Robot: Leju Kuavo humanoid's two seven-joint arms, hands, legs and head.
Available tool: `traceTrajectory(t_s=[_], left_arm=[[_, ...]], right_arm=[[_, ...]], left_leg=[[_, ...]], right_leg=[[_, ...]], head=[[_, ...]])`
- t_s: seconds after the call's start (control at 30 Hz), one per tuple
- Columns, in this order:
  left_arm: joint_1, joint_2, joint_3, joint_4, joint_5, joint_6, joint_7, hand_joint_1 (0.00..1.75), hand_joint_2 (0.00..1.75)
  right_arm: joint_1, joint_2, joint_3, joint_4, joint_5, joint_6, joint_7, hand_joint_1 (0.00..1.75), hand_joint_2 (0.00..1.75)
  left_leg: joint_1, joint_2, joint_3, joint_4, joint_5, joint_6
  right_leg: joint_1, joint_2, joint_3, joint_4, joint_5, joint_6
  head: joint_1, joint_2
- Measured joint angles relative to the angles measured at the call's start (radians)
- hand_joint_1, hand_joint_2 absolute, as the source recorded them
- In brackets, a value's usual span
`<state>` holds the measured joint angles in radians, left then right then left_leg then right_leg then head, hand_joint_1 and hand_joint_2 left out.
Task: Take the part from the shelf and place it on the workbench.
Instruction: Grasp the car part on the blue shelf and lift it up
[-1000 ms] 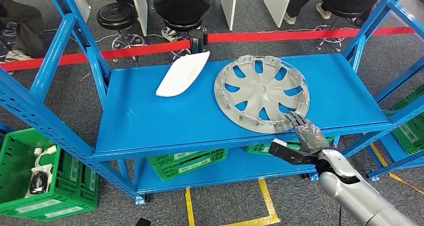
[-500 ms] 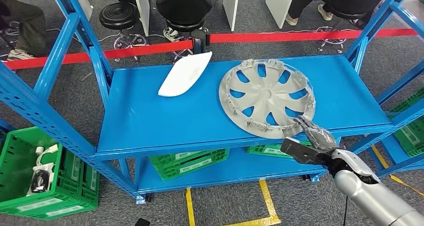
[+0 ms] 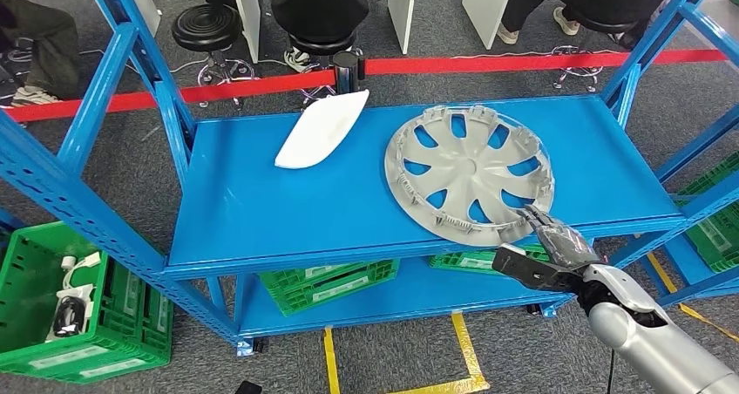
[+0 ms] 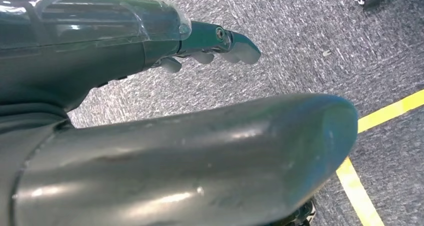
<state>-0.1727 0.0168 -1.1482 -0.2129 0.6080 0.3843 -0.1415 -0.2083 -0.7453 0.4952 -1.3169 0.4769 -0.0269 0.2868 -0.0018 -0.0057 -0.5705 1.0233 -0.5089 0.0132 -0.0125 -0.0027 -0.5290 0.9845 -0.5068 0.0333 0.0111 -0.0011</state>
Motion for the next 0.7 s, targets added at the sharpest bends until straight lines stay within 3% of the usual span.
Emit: traceTrajectory(t_s=[0.3, 0.43, 0.7], left_arm=[[0.005, -0.002, 0.0, 0.0, -0.008, -0.001, 0.002, 0.0, 0.0], [0.005, -0.002, 0.0, 0.0, -0.011, -0.001, 0.003, 0.0, 0.0], [0.008, -0.001, 0.0, 0.0, -0.012, 0.002, -0.006, 0.0, 0.0]], right_arm=[[0.044, -0.018, -0.027, -0.007, 0.013, -0.023, 0.025, 0.0, 1.75], [0.06, -0.027, -0.043, -0.008, 0.014, -0.024, 0.036, 1.75, 1.75], [0.097, -0.043, -0.087, -0.022, -0.013, -0.053, 0.063, 1.75, 1.75]], left_leg=[[0.0, 0.001, 0.0, 0.0, 0.0, 0.0], [0.0, 0.001, 0.0, 0.0, 0.0, 0.0], [0.0, 0.0, 0.001, 0.0, 0.0, 0.0]], right_leg=[[0.0, 0.001, 0.0, 0.0, 0.0, 0.0], [0.0, 0.001, 0.0, 0.0, 0.0, 0.0], [0.0, 0.001, 0.0, 0.0, 0.0, 0.0]], head=[[0.0, 0.0], [0.0, 0.0], [0.0, 0.0]])
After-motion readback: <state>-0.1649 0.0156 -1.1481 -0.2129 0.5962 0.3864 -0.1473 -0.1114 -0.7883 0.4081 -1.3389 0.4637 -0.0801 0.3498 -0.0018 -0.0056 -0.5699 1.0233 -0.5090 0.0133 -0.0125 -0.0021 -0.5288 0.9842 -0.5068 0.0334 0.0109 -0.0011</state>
